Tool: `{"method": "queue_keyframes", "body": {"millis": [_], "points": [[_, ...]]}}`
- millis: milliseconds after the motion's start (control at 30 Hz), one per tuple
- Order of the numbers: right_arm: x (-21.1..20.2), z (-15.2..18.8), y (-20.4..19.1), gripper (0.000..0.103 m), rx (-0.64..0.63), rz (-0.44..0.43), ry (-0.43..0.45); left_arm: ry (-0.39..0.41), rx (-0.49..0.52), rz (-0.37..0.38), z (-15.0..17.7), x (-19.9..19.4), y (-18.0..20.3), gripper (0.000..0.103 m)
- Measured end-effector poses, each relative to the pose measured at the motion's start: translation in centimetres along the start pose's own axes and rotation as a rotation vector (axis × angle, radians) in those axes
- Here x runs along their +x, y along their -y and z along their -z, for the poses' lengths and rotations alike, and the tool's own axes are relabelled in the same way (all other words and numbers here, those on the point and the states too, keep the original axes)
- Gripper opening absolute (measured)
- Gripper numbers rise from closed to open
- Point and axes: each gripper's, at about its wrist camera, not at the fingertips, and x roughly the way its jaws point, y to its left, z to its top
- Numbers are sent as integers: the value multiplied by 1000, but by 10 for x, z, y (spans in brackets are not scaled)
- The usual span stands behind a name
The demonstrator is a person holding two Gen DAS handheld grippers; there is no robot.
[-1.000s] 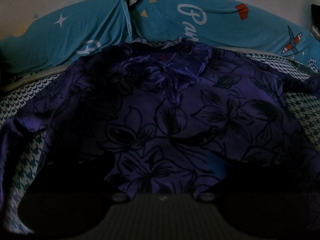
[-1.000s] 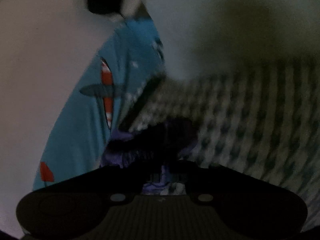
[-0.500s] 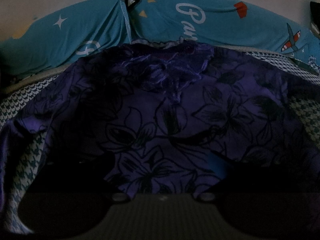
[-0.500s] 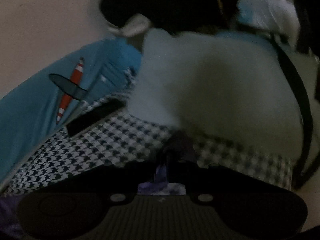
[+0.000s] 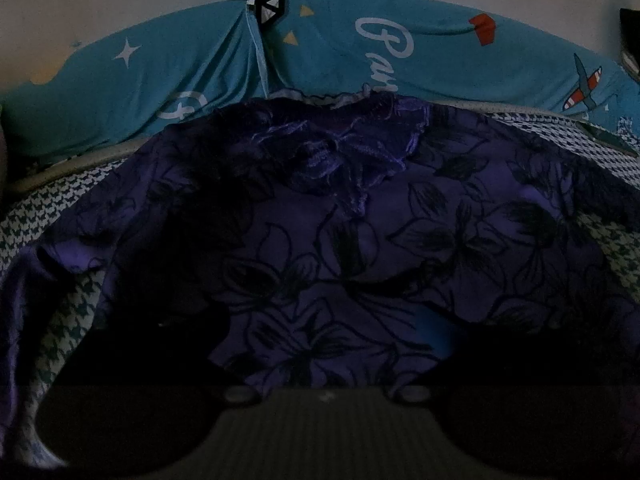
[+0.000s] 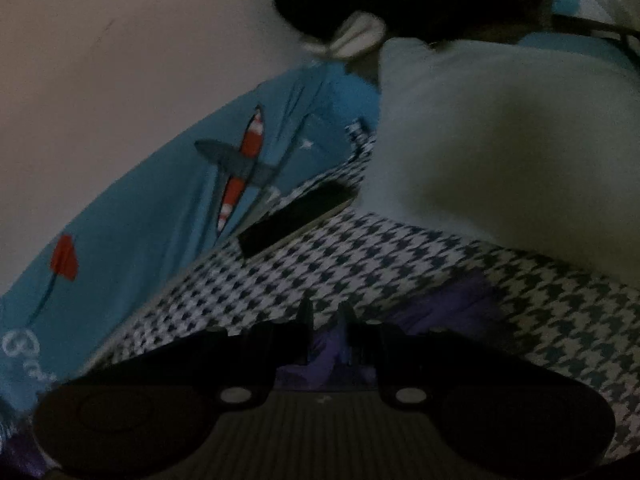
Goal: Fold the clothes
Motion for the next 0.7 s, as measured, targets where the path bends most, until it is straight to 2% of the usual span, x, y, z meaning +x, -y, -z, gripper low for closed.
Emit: {"method": "queue_keyframes", "body": {"millis": [300,433,600,700], "points": [[15,28,-48,24,-176,-75,-86,-25,1,-1,2,5,0,103],[9,50,-79,33,-259,-142,-127,-36,-36,-34,4,5,-10,103],[-1,77,-119,36,-363,-231,-179,-50,-86,-84,8,2,-24,103],[-17,89,-142,44,-412,-286,-199,-57,-133,-103,14,-9,-37,103]]}}
